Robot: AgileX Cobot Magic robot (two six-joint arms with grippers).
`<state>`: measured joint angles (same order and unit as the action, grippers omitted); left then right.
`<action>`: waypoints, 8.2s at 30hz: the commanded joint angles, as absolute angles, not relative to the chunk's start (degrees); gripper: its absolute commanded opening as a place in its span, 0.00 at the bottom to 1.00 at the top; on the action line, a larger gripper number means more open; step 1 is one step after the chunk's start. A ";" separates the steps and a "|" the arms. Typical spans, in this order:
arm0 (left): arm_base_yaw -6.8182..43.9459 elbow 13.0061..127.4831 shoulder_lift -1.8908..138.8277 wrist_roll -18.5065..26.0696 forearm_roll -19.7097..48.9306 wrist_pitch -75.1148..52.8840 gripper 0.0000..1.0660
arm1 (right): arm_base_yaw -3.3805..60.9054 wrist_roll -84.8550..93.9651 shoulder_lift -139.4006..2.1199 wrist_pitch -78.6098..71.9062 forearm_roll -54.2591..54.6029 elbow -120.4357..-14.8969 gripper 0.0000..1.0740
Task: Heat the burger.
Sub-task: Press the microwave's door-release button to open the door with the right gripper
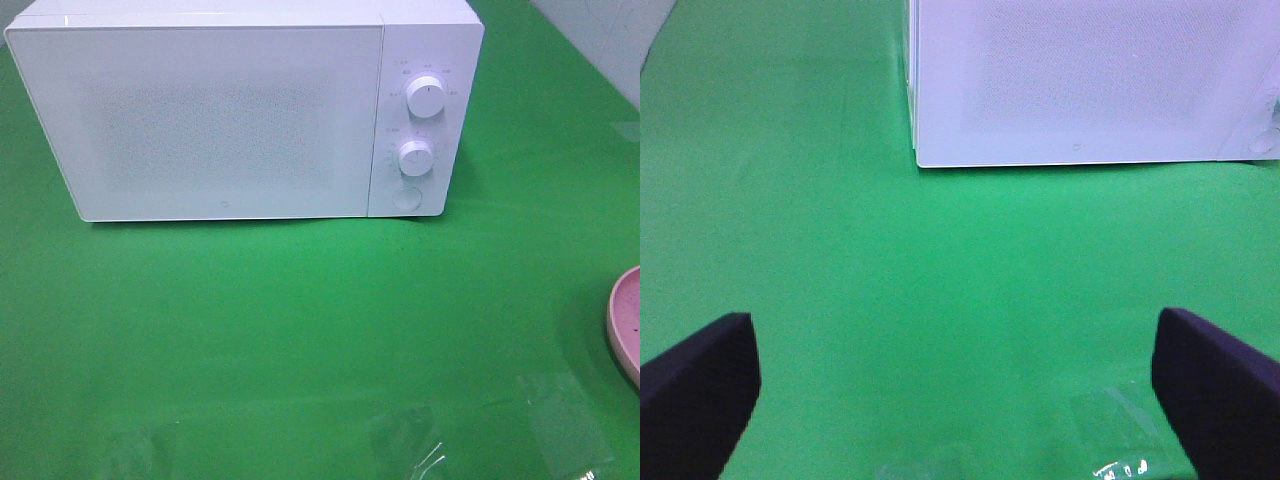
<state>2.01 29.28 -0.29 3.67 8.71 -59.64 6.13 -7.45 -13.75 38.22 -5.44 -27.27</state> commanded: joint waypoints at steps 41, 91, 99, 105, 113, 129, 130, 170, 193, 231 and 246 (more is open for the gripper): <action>1.89 29.22 -1.32 3.84 8.65 -59.13 0.94 | 5.90 -7.62 -41.37 -10.66 -4.18 -18.39 0.63; 1.89 29.22 -1.32 3.84 8.65 -59.13 0.94 | 47.33 25.32 -92.30 -61.13 49.50 -21.08 0.69; 1.89 29.22 -1.32 3.84 8.65 -59.13 0.94 | 48.19 11.86 -94.31 -60.91 49.39 -22.23 0.67; 1.89 29.22 -1.32 3.84 8.65 -59.13 0.94 | 48.19 -11.52 -94.31 -59.64 48.24 -22.23 0.54; 1.89 29.22 -1.32 3.84 8.65 -59.13 0.94 | 48.19 -33.35 -94.31 -58.44 48.19 -22.23 0.27; 1.89 29.22 -1.32 3.84 8.65 -59.13 0.94 | 48.19 -61.36 -94.31 -56.44 40.34 -22.23 0.00; 1.89 29.22 -1.32 3.84 8.65 -59.13 0.94 | 48.13 -62.22 -94.31 -56.44 40.79 -22.23 0.00; 1.89 29.22 -1.32 3.84 8.65 -59.13 0.94 | 35.35 -78.44 -110.98 -54.20 33.06 -34.32 0.00; 1.89 29.22 -1.32 3.84 8.65 -59.13 0.94 | 33.12 -84.00 -121.07 -53.63 33.06 -43.95 0.00; 1.89 29.22 -1.32 3.84 8.65 -59.13 0.94 | 29.85 -84.17 -123.47 -60.16 34.61 -53.06 0.00; 1.89 29.22 -1.32 3.84 8.65 -59.13 0.94 | 29.16 -76.89 -126.05 -69.10 41.02 -58.21 0.00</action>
